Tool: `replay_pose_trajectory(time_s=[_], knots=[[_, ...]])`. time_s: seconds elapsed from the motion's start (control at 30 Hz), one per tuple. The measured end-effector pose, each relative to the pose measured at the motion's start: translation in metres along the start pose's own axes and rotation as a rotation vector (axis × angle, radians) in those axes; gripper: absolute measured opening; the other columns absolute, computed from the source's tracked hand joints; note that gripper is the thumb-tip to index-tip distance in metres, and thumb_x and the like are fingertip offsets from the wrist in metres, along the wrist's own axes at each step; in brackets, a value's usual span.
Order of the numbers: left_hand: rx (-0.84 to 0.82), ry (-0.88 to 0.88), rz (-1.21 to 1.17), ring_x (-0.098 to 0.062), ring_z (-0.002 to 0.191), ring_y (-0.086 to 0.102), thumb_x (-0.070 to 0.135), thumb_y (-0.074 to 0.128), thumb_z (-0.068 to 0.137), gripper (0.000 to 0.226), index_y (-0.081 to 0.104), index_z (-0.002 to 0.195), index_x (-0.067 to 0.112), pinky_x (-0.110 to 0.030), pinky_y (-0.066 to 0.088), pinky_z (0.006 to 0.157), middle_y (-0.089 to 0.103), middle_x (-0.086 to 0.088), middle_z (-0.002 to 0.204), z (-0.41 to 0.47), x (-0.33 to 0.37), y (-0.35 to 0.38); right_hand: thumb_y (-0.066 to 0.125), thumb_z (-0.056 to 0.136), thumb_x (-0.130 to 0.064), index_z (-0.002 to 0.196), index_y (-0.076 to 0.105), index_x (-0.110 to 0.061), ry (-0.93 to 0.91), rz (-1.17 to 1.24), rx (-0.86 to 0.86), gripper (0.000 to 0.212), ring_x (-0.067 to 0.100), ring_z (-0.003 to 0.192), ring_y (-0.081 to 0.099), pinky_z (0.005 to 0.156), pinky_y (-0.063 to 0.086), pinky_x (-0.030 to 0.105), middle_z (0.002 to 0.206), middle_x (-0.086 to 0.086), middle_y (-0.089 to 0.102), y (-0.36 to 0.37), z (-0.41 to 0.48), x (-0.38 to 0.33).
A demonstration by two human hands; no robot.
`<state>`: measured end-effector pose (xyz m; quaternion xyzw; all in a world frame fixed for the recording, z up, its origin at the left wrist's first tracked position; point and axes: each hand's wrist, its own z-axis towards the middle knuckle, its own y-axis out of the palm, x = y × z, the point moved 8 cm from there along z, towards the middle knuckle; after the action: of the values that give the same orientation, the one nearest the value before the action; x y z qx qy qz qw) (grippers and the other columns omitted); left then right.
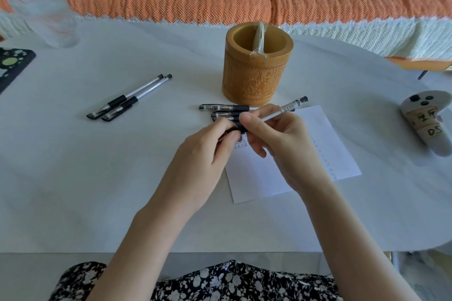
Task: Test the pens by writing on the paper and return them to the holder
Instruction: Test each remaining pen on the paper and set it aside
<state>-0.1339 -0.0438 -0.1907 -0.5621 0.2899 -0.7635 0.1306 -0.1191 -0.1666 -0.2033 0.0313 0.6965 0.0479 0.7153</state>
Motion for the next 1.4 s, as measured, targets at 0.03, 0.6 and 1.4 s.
replay_pose_trajectory(time_s=[0.03,0.6,1.4], knots=[[0.005,-0.005,-0.016,-0.012,0.066,0.051,0.026,0.044,0.097,0.017,0.06,0.099,0.02,-0.026,0.039,0.059,0.063,0.005,0.075,0.0,0.001,0.0,0.065,0.083,-0.016,0.066,0.063,-0.014,-0.004,0.006,0.0,0.017,0.011,0.04,0.043,0.042,0.033,0.017,0.048,-0.001,0.055,-0.001,0.0,-0.001],[-0.076,-0.185,0.035,-0.011,0.044,0.034,0.048,0.069,0.073,0.021,0.064,0.086,0.033,-0.016,0.024,0.048,0.035,0.006,0.041,-0.004,-0.026,0.001,0.039,0.097,-0.012,0.104,0.064,-0.01,0.022,0.114,0.202,0.026,0.026,0.063,0.07,0.043,0.041,0.024,0.067,0.013,0.07,-0.044,0.001,0.004],[-0.289,-0.272,0.183,0.011,0.052,0.049,0.05,0.076,0.066,0.031,0.059,0.09,0.043,-0.019,0.035,0.057,0.047,0.012,0.054,-0.011,-0.034,0.021,0.065,0.088,-0.028,0.059,0.064,-0.012,-0.044,-0.174,0.322,0.033,0.014,0.044,0.055,0.041,0.032,0.02,0.05,0.008,0.061,-0.039,0.005,0.011]])
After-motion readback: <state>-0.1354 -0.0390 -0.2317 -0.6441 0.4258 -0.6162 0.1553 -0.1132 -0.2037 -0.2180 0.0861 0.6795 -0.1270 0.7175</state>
